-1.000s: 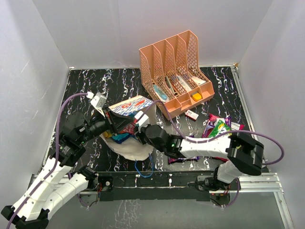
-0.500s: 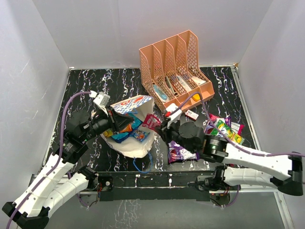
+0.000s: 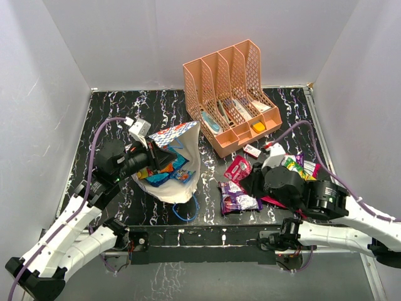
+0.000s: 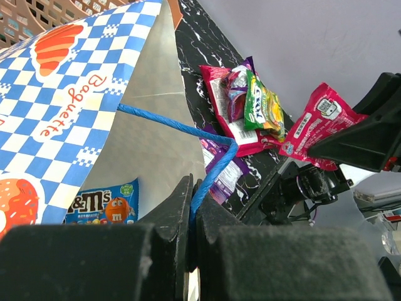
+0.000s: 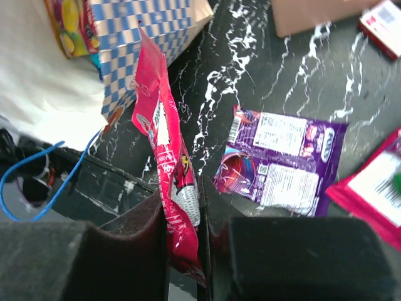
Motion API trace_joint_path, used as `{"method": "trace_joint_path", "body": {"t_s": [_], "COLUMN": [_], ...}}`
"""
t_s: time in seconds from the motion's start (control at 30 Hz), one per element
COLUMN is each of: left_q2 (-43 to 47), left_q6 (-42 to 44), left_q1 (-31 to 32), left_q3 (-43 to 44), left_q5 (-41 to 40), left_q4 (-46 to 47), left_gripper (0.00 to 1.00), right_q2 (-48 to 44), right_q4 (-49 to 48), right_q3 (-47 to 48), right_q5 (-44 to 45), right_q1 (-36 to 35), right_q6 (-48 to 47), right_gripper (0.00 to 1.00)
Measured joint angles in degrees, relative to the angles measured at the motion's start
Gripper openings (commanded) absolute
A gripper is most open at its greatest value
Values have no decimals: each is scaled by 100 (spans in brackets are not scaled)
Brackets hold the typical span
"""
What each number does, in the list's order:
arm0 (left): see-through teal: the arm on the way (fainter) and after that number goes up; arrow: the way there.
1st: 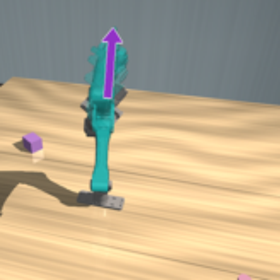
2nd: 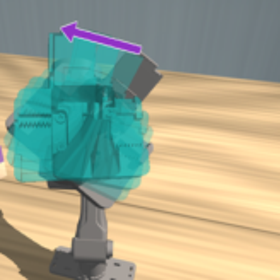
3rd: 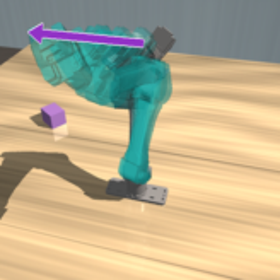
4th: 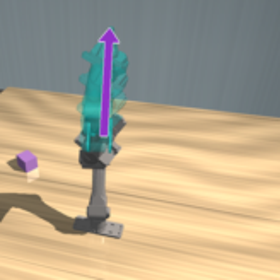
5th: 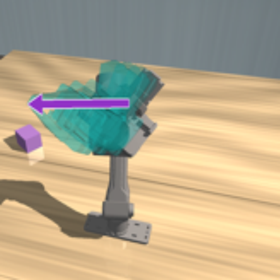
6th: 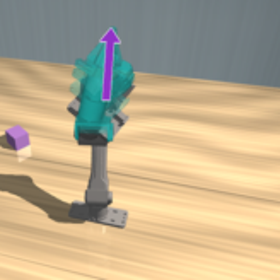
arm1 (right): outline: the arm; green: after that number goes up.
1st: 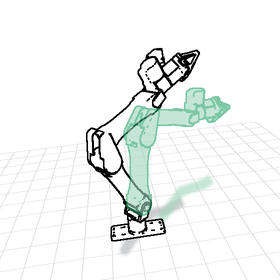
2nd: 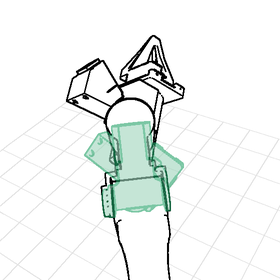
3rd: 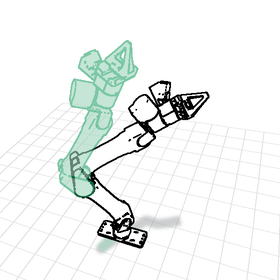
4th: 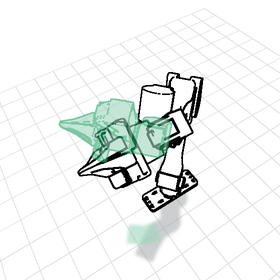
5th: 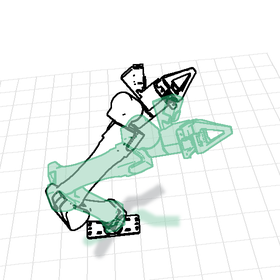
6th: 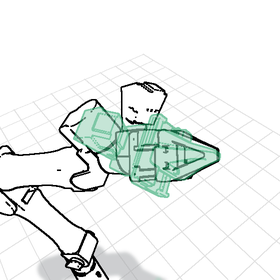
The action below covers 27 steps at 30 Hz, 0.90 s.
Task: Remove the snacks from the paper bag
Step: Place the snack at the center of the board.
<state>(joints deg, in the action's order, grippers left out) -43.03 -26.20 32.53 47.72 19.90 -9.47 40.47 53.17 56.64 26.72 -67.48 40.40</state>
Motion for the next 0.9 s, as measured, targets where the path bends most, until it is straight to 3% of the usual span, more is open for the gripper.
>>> {"method": "trace_joint_path", "body": {"t_s": [0.17,0.4,0.63,0.9], "left_q2": [-9,28,107,153], "left_q6": [-22,-76,-151,-175], "left_q1": [0,0,0,0], "left_q3": [9,28,31,31], "left_q5": [-13,-20,-20,-13], "left_q4": [0,-4,-11,-46], "left_gripper": [0,0,0,0], "right_q2": [-271,358,833,728], "right_q4": [205,20,-761,-1849], "right_q3": [-667,-1526,-2022,-2802], "right_q5": [271,826,1187,568], "right_q1": [0,0,59,787], "right_q6": [1161,1829,2149,2076], "right_gripper": [8,8,8,8]}}
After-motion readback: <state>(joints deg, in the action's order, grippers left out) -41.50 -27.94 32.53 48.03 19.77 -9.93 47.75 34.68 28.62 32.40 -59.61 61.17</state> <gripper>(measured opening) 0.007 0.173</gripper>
